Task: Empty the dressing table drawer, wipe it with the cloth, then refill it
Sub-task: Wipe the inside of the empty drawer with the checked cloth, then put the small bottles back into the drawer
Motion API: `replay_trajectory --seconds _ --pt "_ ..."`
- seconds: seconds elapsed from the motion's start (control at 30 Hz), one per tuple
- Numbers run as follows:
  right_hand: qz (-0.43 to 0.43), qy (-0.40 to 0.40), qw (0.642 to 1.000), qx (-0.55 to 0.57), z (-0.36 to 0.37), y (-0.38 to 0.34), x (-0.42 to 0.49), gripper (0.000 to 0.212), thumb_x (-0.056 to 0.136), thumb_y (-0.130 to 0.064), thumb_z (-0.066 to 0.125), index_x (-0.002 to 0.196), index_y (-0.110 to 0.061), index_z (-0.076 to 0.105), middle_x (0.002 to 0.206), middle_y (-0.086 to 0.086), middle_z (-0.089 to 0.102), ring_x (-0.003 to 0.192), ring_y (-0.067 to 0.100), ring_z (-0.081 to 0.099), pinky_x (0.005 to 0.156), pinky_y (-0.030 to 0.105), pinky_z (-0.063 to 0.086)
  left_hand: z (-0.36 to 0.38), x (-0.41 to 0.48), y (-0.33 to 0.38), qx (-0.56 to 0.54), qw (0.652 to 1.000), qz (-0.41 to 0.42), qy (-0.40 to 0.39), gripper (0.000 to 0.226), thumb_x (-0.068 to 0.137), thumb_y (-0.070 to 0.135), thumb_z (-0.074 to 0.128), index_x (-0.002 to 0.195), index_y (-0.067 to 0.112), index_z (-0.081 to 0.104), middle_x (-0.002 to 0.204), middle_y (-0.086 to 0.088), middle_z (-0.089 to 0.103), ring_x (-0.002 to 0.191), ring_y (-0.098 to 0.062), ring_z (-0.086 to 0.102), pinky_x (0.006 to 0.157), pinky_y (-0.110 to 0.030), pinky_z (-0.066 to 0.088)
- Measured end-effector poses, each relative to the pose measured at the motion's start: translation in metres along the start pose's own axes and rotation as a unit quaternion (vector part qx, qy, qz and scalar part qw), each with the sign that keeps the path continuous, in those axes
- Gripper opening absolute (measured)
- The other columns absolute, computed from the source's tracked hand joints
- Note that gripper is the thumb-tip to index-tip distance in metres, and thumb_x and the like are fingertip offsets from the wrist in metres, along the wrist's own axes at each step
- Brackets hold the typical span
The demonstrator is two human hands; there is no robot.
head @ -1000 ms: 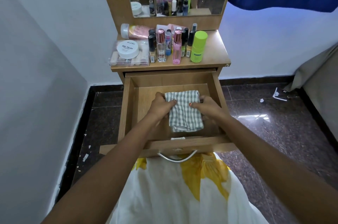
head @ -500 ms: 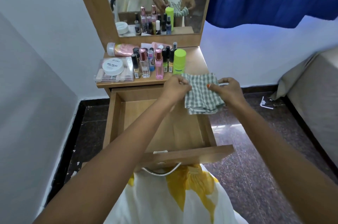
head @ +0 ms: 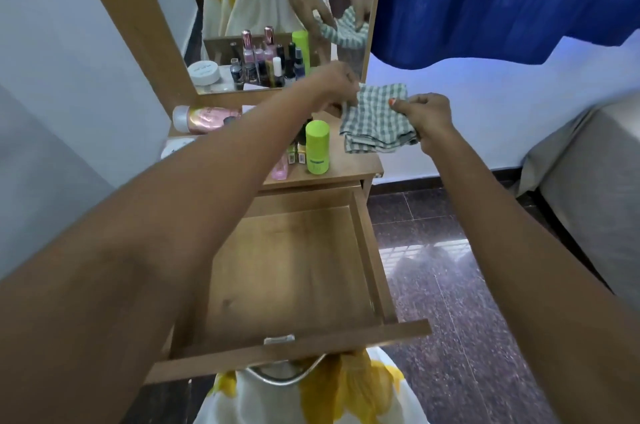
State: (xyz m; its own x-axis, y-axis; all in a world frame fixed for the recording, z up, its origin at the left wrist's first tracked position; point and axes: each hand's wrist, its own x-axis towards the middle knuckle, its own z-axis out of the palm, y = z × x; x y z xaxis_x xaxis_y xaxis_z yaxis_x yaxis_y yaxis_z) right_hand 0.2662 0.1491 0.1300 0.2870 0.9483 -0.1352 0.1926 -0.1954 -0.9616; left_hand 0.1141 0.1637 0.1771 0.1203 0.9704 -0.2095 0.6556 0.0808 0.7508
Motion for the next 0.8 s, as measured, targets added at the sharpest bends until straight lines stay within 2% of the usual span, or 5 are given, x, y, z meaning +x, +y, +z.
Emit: replay_trajectory --seconds 0.2,0.33,0.43,0.63,0.8 --pt "0.04 -0.031 0.999 0.003 0.023 0.013 0.034 0.033 0.081 -0.019 0.07 0.06 -0.014 0.045 0.07 0.008 0.058 0.062 0.023 0.058 0.046 0.025 0.041 -0.02 0.04 -0.012 0.084 0.995 -0.028 -0.045 0.018 0.084 0.003 0.064 0.074 0.012 0.052 0.066 -0.006 0.052 0.053 -0.011 0.052 0.057 -0.02 0.053" --pt "0.042 -0.045 0.998 -0.01 0.037 0.025 0.05 0.024 0.079 -0.015 0.071 0.065 -0.014 0.053 0.098 0.019 0.068 0.09 0.031 0.067 0.072 0.041 0.057 -0.018 0.058 -0.02 0.176 0.983 -0.025 -0.039 0.006 0.084 0.007 0.065 0.087 0.011 0.06 0.076 -0.006 0.057 0.074 -0.019 0.055 0.064 -0.024 0.047" --pt "0.036 -0.056 0.997 -0.025 0.047 0.032 0.058 0.022 0.079 -0.013 0.071 0.066 -0.014 0.053 0.108 0.022 0.066 0.099 0.032 0.065 0.085 0.045 0.055 -0.017 0.068 -0.028 0.237 0.971 -0.021 -0.013 0.027 0.083 0.012 0.067 0.107 0.0 0.063 0.1 -0.011 0.061 0.089 -0.02 0.053 0.078 -0.032 0.049" --pt "-0.003 -0.049 0.996 -0.077 0.055 0.037 0.062 0.028 0.08 -0.011 0.07 0.103 0.003 0.061 0.113 0.021 0.063 0.084 0.021 0.058 0.067 0.028 0.049 -0.015 0.076 -0.035 0.306 0.952 -0.02 -0.022 0.039 0.081 0.014 0.07 0.115 -0.003 0.061 0.118 -0.017 0.063 0.102 -0.027 0.061 0.087 -0.036 0.049" --pt "-0.046 -0.046 0.99 -0.126 0.057 0.04 0.059 0.028 0.082 -0.013 0.067 0.106 0.001 0.062 0.096 0.013 0.061 0.084 0.019 0.057 0.053 0.015 0.042 -0.013 0.075 -0.041 0.341 0.94 -0.008 -0.002 0.045 0.084 0.016 0.066 0.122 -0.004 0.054 0.119 -0.019 0.059 0.118 -0.033 0.052 0.095 -0.039 0.044"
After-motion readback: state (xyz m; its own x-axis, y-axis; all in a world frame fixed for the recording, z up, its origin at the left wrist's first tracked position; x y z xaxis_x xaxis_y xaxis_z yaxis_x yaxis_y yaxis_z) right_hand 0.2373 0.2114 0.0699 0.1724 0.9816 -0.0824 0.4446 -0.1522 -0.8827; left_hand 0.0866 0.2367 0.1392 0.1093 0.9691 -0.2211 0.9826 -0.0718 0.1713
